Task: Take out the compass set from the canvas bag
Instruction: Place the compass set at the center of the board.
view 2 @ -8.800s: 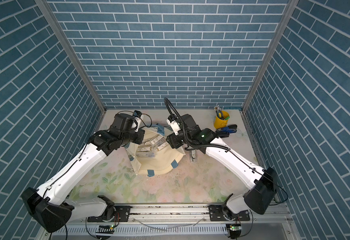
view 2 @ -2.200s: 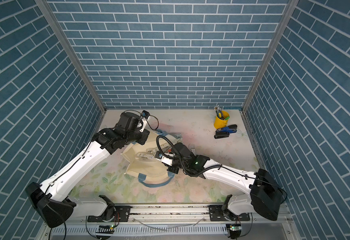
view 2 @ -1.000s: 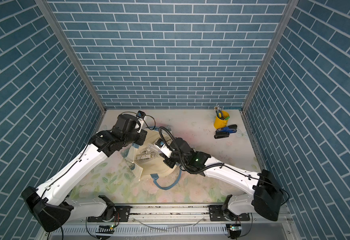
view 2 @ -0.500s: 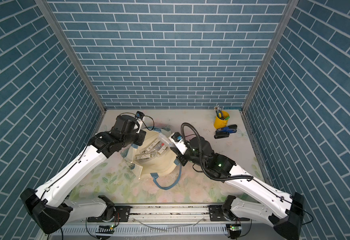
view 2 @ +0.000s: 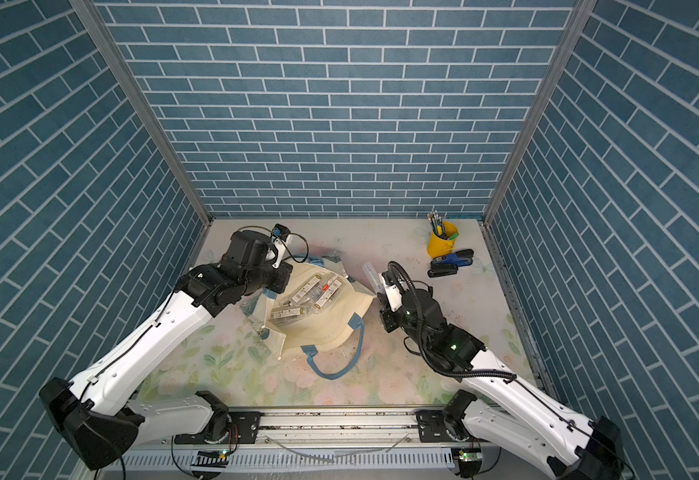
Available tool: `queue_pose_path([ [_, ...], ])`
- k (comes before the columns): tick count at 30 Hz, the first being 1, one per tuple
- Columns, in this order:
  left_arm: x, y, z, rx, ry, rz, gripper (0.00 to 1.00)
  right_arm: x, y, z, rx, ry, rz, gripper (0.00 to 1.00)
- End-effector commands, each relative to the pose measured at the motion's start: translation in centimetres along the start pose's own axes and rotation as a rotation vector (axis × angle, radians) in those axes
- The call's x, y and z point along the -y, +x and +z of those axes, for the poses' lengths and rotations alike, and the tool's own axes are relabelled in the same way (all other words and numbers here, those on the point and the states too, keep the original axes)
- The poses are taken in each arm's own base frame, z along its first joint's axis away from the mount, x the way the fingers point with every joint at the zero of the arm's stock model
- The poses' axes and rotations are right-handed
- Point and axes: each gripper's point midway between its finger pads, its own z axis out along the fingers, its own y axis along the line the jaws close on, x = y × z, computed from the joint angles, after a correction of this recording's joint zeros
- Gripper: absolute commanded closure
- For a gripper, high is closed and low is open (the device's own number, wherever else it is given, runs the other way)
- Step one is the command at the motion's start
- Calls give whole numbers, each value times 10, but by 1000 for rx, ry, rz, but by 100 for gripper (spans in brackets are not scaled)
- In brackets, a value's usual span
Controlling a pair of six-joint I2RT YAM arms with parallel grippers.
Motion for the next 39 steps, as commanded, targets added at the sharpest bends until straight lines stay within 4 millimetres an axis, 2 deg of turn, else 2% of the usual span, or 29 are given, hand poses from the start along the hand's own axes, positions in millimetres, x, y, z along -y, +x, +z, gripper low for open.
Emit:
queue_pose_path([
  [1,-1,-6,-8,27,3,28,100,24,-4,-18,61,99,111,100],
  [5,-7,-10,-31,65,-17,13,100,41,7,-38,45,172,147,100],
  [8,-7,-17,-41,96,-9,-19,100,79,17,-68,103,361,244,100],
  [11,-2,-25,-43,135,27,-46,100,99,31,-92,240,425,368,100],
  [13,3,-21,-38,112,46,-35,100,105,33,-98,240,464,343,100],
  [16,4,-11,-28,95,48,-27,100,98,36,-80,152,460,264,100],
  [18,5,-3,-21,69,46,-18,100,85,46,-57,82,410,241,100],
  [21,6,3,-15,46,52,-5,100,70,61,-34,11,345,265,100],
  [24,8,4,-9,54,58,-13,100,59,75,-22,-58,295,246,100],
  [27,12,4,-4,41,81,-30,100,59,91,-18,-139,287,237,100],
  [33,6,27,-4,2,49,-35,100,53,118,-3,-232,187,382,100],
  [35,5,30,-4,-7,46,-35,100,50,126,5,-273,144,432,100],
  [37,7,33,-1,-15,55,-41,100,56,136,9,-328,160,490,100],
  [39,8,35,2,-31,53,-41,100,55,139,15,-365,128,522,100],
])
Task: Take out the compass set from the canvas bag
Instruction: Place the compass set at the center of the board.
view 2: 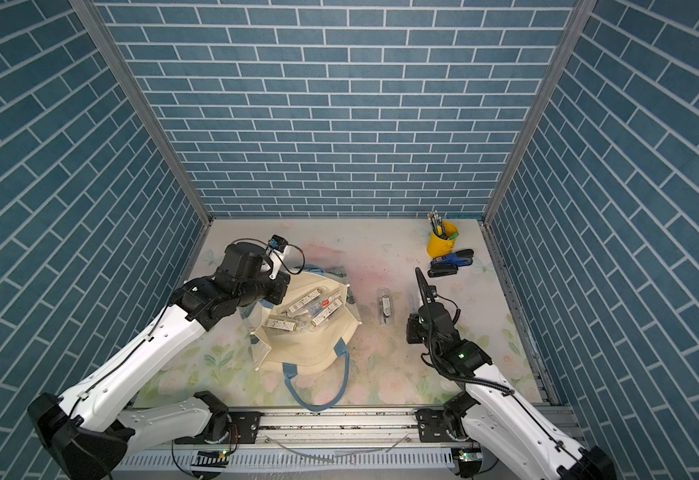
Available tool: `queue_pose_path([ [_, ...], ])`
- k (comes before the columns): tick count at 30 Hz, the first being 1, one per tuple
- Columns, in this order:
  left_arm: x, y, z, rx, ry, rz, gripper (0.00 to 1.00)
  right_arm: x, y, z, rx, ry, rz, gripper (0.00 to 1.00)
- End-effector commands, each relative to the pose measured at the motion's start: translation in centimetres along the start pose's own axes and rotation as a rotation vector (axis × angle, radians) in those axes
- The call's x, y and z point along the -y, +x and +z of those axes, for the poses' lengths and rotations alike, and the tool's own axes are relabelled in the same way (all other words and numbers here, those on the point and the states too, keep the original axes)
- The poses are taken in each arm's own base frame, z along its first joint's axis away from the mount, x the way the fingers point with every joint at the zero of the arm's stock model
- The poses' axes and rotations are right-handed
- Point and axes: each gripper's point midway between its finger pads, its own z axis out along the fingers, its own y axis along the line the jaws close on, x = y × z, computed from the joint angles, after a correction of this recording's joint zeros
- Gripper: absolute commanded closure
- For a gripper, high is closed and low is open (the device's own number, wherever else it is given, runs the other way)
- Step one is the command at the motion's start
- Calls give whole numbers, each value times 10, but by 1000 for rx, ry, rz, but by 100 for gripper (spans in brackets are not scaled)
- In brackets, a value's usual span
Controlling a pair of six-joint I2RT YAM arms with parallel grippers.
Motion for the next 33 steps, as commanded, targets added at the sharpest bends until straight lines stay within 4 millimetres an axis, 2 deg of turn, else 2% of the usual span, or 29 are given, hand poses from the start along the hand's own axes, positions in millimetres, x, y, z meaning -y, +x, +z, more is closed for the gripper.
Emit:
queue_pose_path([
  [1,-2,10,7,-41,-10,-12,100,-16,7,10,-82,-109,94,100],
  [7,3,-1,9,-33,16,4,100,-9,7,37,-141,-166,139,100],
  [12,6,-4,8,-29,30,5,100,0,-5,55,-154,-266,268,100],
  [17,3,-3,2,-8,16,3,100,-7,-8,64,-184,-339,299,100],
  [22,0,-2,-1,-2,3,-1,100,-4,-4,74,-229,-342,321,93],
  [25,-1,-3,-4,7,0,-5,100,4,-3,76,-237,-302,317,82],
  [33,1,-2,0,2,12,-10,100,17,3,85,-272,-245,322,74],
])
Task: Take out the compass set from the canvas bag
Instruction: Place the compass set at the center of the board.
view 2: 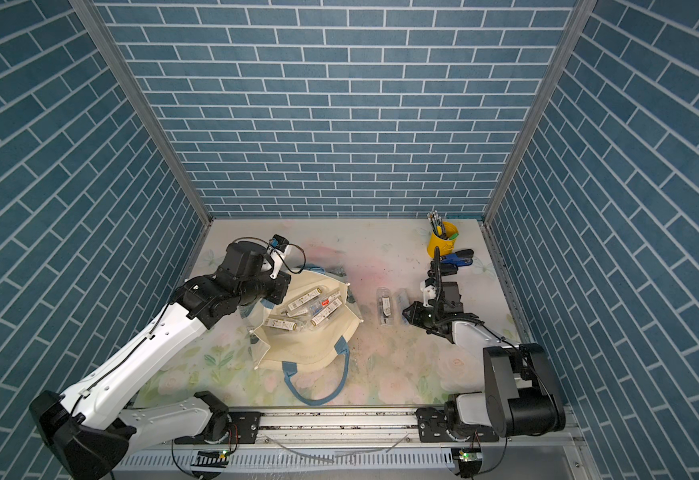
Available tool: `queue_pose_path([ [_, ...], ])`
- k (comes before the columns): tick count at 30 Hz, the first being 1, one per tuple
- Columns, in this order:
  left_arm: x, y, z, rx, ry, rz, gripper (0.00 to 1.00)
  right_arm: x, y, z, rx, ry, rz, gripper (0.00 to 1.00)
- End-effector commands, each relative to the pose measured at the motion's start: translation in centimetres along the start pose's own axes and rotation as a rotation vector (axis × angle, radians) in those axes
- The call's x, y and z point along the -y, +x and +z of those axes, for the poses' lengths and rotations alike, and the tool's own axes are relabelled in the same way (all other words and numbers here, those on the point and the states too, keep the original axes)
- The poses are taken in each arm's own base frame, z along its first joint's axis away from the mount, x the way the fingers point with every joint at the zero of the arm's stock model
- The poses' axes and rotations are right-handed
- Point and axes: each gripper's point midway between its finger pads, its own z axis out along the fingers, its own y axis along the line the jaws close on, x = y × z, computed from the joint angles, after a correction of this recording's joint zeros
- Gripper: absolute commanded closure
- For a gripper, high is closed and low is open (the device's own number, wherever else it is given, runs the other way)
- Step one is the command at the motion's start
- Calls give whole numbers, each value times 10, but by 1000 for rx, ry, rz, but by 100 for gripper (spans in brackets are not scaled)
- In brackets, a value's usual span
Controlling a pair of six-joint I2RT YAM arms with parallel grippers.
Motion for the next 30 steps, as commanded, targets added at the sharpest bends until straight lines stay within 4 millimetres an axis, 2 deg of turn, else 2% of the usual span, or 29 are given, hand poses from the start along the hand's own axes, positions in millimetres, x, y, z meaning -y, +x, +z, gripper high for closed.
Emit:
queue_pose_path([
  [1,0,-2,0,12,5,-10,100,3,-7,3,-17,25,3,72],
  [6,1,-3,2,10,12,-13,100,7,-8,10,-45,37,14,65],
  [15,4,-6,2,21,26,-22,100,11,-17,12,-48,76,-9,54],
  [30,6,-2,3,13,38,-36,100,0,-40,27,-24,18,-6,53],
])
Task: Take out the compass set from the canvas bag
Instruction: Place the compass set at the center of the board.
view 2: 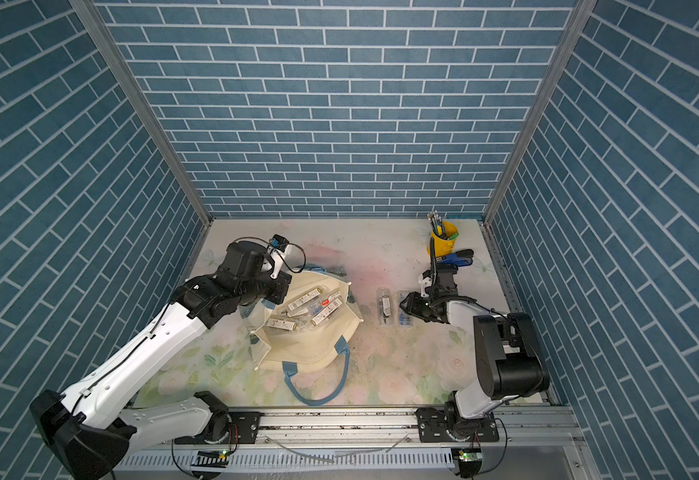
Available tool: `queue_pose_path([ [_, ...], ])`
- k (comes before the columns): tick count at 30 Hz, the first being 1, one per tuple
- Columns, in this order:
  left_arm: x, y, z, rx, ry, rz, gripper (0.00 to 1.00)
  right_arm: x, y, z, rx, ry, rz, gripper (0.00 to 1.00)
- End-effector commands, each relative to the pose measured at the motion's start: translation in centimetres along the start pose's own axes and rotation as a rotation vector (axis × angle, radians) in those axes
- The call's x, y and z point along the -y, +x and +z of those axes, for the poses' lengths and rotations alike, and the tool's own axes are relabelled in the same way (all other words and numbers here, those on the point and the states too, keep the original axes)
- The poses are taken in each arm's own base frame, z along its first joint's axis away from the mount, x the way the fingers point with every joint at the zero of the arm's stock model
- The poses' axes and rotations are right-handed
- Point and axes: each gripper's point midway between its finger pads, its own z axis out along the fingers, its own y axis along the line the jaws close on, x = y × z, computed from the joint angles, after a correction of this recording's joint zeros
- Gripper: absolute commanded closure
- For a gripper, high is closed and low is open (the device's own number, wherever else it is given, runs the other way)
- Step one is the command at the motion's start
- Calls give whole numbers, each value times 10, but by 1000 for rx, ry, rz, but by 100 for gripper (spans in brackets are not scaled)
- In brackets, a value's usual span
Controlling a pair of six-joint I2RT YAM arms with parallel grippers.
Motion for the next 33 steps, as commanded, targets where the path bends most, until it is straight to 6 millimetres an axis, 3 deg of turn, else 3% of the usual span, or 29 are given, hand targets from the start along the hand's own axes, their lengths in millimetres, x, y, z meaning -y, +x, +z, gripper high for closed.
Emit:
queue_pose_path([
  [1,2,-2,2,17,17,-15,100,-10,-15,2,29,-37,-13,54],
  [13,2,-2,2,20,17,-17,100,-13,-7,-6,43,-34,-1,51],
  [17,2,-1,2,16,15,-11,100,-15,-6,-21,61,-11,-32,50],
  [22,3,0,2,7,24,-4,100,-31,-10,-50,94,-15,-89,51],
  [26,3,-2,-2,9,22,0,100,-68,4,-81,112,-32,-231,51],
  [29,4,-4,-3,8,25,-1,100,-115,22,-108,172,-101,-428,52],
  [33,6,-6,-3,4,37,6,100,-183,54,-148,243,-315,-741,58],
])
